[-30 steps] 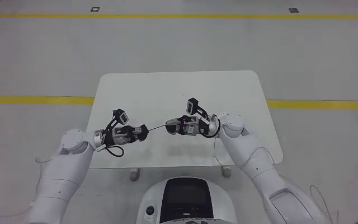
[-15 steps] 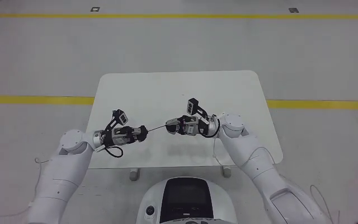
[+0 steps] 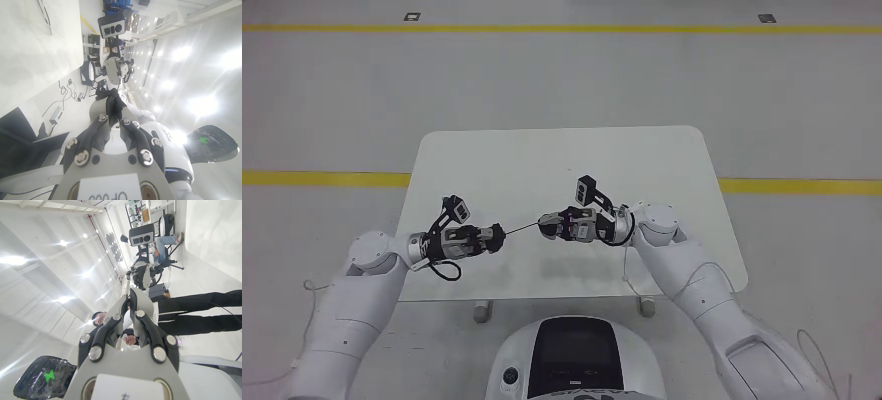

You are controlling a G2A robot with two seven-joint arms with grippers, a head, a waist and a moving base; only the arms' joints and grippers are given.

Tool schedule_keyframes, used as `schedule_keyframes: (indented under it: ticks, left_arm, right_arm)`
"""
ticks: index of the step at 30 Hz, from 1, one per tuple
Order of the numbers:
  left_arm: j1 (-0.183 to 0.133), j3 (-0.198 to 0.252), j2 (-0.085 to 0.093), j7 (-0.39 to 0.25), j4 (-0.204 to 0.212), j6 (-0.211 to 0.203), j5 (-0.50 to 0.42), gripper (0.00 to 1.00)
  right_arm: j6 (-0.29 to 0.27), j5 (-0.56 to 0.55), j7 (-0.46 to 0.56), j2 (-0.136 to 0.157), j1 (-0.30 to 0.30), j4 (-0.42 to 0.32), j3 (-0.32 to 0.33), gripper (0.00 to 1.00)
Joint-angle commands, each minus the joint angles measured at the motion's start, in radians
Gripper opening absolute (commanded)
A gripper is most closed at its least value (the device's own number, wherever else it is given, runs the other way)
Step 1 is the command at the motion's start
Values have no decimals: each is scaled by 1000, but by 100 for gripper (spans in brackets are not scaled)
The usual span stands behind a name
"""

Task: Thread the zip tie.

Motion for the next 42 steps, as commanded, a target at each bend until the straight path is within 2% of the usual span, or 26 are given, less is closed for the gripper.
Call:
schedule_keyframes:
  ticks: [1, 5, 6, 7, 22, 25, 30, 34, 36, 42]
  left_arm:
    - [-1, 4, 1, 4, 1, 0, -1, 0]
    - [-4, 12, 3, 9, -6, -12, 11, 0]
    - [-4, 12, 3, 14, -6, -16, 14, 94]
    - [-4, 12, 3, 14, -6, -16, 14, 100]
    - [-4, 12, 3, 14, -6, -16, 14, 100]
    - [6, 24, 0, 10, -17, -18, -33, 100]
    - [0, 38, -4, -14, -9, -40, -87, 100]
    - [-14, 63, -9, -26, -10, -45, -123, 100]
    - [-19, 64, -9, -20, -6, -61, -124, 100]
    - [-18, 65, -10, -14, -8, -60, -124, 100]
  right_arm:
    - [0, 0, -3, 1, 1, 0, -2, 0]
    - [-1, -2, -9, 3, 2, 0, -6, 0]
    - [-2, -2, -11, 4, 2, 0, -7, 0]
    - [-2, -1, -12, 4, 2, 1, -8, 0]
    - [-17, 26, -35, 7, -14, -10, -4, 0]
    - [-18, 80, -14, 9, -32, -21, 10, 0]
    - [-26, 124, 3, 9, -42, -18, 12, 0]
    - [-31, 137, -6, 2, -40, -10, -15, 0]
    - [-36, 117, -21, 1, -32, -7, -27, 0]
    - [-37, 117, -26, 0, -34, -10, -27, 0]
